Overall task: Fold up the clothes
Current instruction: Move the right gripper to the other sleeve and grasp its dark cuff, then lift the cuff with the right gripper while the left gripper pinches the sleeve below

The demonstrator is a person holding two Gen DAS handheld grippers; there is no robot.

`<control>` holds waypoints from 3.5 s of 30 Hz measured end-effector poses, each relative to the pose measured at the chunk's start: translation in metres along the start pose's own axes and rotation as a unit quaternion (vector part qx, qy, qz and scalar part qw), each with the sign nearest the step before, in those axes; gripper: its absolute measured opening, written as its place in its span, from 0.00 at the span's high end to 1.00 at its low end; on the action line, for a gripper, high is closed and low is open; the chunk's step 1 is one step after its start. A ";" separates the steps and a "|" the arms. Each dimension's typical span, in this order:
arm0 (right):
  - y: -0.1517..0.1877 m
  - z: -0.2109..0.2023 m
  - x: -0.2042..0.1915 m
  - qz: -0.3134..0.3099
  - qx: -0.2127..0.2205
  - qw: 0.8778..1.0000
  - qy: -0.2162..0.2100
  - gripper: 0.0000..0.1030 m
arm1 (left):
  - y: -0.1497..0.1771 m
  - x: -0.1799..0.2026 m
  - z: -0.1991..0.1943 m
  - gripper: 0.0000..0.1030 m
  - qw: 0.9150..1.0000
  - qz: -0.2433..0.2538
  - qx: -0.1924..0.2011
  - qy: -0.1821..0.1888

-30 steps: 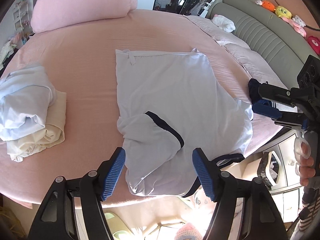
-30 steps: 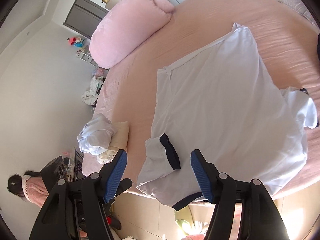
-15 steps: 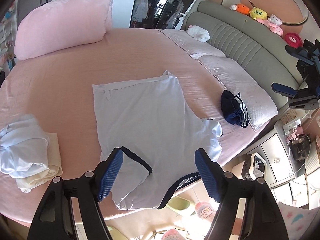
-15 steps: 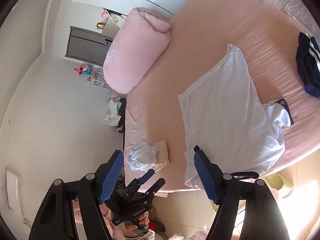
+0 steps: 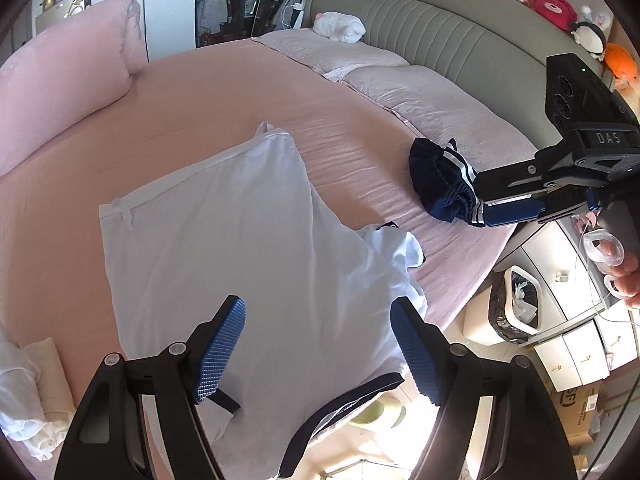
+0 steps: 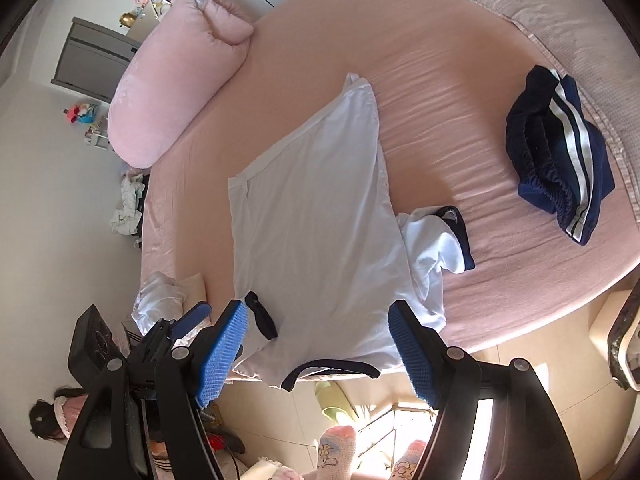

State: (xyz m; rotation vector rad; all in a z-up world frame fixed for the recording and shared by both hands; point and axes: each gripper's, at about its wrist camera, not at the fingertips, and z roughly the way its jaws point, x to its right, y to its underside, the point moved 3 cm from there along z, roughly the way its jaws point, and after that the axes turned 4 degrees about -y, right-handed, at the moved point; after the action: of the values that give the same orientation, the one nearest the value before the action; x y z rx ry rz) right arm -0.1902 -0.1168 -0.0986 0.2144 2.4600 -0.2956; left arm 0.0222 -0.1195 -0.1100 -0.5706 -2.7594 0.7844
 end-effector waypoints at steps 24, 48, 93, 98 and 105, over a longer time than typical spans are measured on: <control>0.003 0.085 0.168 0.207 0.008 0.977 -0.041 0.29 | -0.025 0.058 0.126 0.28 0.995 -0.012 -0.069 0.066; 0.023 0.115 0.218 0.321 0.079 0.908 -0.259 0.30 | -0.004 0.096 0.156 0.28 0.996 0.061 -0.052 0.033; 0.003 0.041 0.147 0.136 0.138 0.967 -0.166 0.92 | -0.011 0.104 0.155 0.28 0.998 -0.025 -0.014 0.054; 0.004 0.041 0.142 0.138 0.130 0.966 -0.178 0.92 | -0.011 0.104 0.146 0.28 0.997 -0.061 0.009 0.043; 0.004 0.042 0.129 0.132 0.117 0.968 -0.177 0.90 | -0.009 0.103 0.153 0.61 0.994 -0.089 -0.021 0.062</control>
State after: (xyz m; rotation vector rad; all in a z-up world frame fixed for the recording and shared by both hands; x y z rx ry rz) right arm -0.2650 -0.1133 -0.2116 0.5362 2.0130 -0.4653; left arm -0.1203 -0.1536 -0.2227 -0.3612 -2.6718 0.6314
